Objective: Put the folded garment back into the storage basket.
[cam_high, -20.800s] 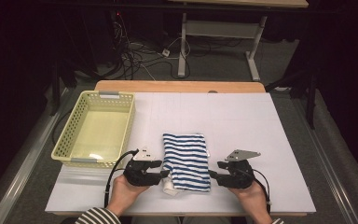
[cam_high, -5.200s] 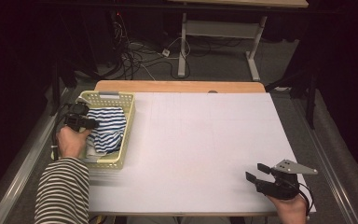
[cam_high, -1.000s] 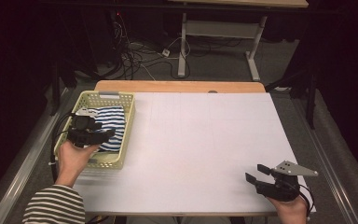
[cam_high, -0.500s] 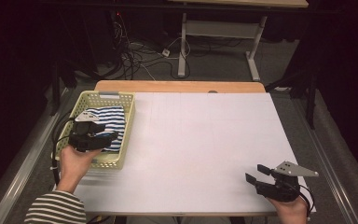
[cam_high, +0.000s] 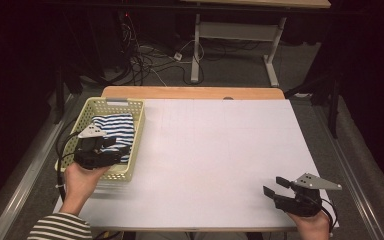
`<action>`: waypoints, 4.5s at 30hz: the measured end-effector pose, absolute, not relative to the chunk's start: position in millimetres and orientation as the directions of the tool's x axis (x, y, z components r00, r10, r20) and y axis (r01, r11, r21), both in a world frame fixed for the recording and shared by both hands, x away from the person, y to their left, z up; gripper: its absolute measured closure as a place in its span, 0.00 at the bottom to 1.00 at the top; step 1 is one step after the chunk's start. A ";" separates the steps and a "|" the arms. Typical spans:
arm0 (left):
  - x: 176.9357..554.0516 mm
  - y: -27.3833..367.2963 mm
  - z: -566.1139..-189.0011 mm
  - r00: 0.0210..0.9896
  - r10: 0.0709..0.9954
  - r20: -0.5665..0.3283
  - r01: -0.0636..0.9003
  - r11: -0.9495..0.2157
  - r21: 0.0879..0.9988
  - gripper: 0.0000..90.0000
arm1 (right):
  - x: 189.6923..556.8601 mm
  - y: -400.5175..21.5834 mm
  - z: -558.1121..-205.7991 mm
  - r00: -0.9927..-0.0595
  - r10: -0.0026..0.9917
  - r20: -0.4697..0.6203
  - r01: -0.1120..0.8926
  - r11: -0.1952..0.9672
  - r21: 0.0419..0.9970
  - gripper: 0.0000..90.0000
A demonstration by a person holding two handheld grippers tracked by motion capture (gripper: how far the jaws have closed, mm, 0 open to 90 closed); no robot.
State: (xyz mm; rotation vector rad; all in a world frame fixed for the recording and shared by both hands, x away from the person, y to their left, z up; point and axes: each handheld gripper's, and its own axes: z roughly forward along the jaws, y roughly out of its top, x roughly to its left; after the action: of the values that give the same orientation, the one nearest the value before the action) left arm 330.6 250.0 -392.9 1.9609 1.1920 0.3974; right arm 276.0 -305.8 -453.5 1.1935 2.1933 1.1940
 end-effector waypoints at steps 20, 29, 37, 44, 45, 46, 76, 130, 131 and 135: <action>307.5 246.2 -402.4 0.522 0.842 -0.137 0.569 -0.224 0.791 0.40 | 271.5 -308.5 -453.0 -0.571 0.818 0.071 0.500 0.278 0.820 0.42; 296.7 246.2 -409.4 0.528 0.839 -0.132 0.552 -0.221 0.804 0.39 | 271.3 -308.5 -453.0 -0.571 0.818 0.070 0.500 0.279 0.820 0.42; 285.5 248.1 -415.9 0.525 0.841 -0.130 0.534 -0.207 0.820 0.38 | 271.0 -308.6 -453.0 -0.571 0.818 0.071 0.500 0.278 0.820 0.42; 276.8 251.2 -420.7 0.519 0.843 -0.138 0.527 -0.189 0.829 0.37 | 270.7 -308.5 -452.9 -0.570 0.818 0.071 0.501 0.278 0.820 0.42; 275.7 251.6 -421.5 0.519 0.844 -0.137 0.526 -0.189 0.829 0.37 | 270.7 -308.5 -453.0 -0.571 0.818 0.071 0.501 0.278 0.820 0.42; 274.4 251.8 -422.2 0.517 0.845 -0.138 0.526 -0.185 0.830 0.37 | 270.8 -308.5 -453.0 -0.571 0.818 0.071 0.501 0.278 0.820 0.42; 240.3 252.6 -437.7 0.521 0.842 -0.140 0.491 -0.162 0.856 0.37 | 268.1 -310.4 -452.9 -0.566 0.821 0.074 0.501 0.272 0.822 0.42; 209.3 288.4 -462.8 0.414 0.885 -0.214 0.527 -0.041 0.849 0.36 | 260.0 -318.3 -453.0 -0.551 0.830 0.084 0.507 0.254 0.823 0.42; 209.4 288.6 -462.8 0.415 0.884 -0.216 0.527 -0.040 0.849 0.36 | 260.0 -318.4 -452.9 -0.551 0.830 0.085 0.509 0.253 0.823 0.42; 210.3 288.6 -463.0 0.420 0.880 -0.222 0.530 -0.039 0.847 0.36 | 260.4 -318.3 -453.0 -0.551 0.831 0.084 0.509 0.254 0.822 0.42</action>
State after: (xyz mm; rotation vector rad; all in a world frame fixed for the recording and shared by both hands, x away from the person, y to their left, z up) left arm 210.3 288.6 -463.0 1.7049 1.2372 0.4511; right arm 260.4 -318.3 -453.0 1.2252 2.1652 1.2050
